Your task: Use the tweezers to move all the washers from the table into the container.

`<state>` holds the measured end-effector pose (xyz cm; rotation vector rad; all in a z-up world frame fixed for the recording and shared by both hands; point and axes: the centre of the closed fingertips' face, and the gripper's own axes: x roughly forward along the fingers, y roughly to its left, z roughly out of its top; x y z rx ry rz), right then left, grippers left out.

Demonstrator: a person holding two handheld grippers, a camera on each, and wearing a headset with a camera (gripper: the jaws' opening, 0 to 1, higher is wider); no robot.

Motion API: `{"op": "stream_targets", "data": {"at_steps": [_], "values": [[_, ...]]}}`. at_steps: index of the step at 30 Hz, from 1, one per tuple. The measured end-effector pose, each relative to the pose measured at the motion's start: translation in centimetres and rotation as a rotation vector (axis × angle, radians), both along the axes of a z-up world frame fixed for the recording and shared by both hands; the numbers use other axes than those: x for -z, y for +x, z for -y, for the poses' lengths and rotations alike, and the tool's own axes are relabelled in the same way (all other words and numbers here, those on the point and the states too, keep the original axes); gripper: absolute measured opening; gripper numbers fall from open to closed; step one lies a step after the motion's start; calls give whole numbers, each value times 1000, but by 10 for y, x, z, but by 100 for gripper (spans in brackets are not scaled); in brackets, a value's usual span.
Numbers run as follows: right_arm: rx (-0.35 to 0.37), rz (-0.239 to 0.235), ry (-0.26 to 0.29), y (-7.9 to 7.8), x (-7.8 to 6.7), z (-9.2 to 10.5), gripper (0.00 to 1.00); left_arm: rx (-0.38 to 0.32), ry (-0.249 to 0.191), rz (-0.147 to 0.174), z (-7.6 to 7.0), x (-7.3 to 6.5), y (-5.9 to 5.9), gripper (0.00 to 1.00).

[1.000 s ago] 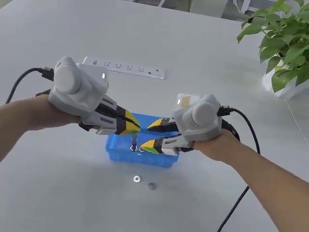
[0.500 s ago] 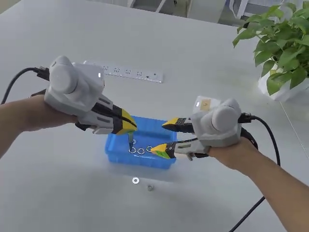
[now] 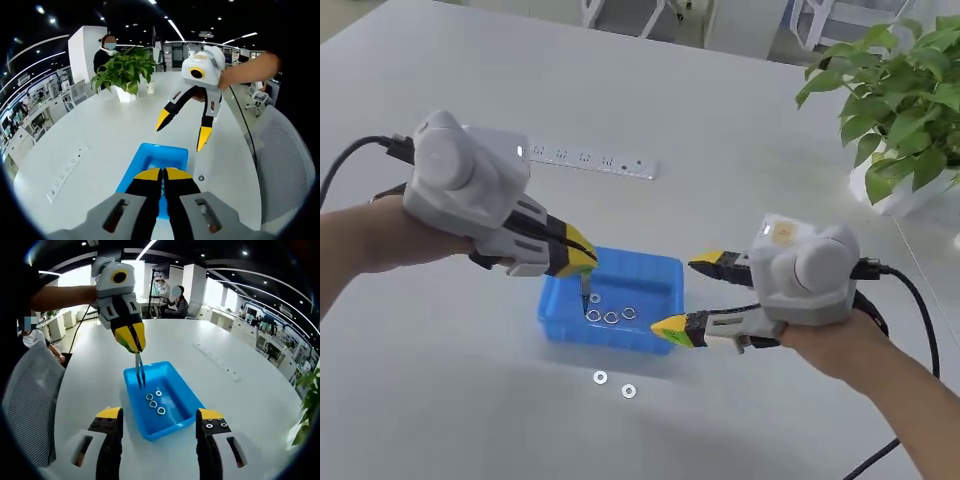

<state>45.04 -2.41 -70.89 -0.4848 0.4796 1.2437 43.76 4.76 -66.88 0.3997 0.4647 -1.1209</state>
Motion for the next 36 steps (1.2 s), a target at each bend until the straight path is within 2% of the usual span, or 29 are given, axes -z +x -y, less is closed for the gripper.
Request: {"op": "stream_targets", "data": {"at_steps": [8,17,36], "values": [[54,0,23,-8,-8,15,65,-7,-5,9,0,-10,-4,5],[81,0,20,-16,-9,29,66,-9,5,23,0,-18,-8,5],[66,13,3,-28,-12,32,67,1,3,31,7,-36,-24,5]]}}
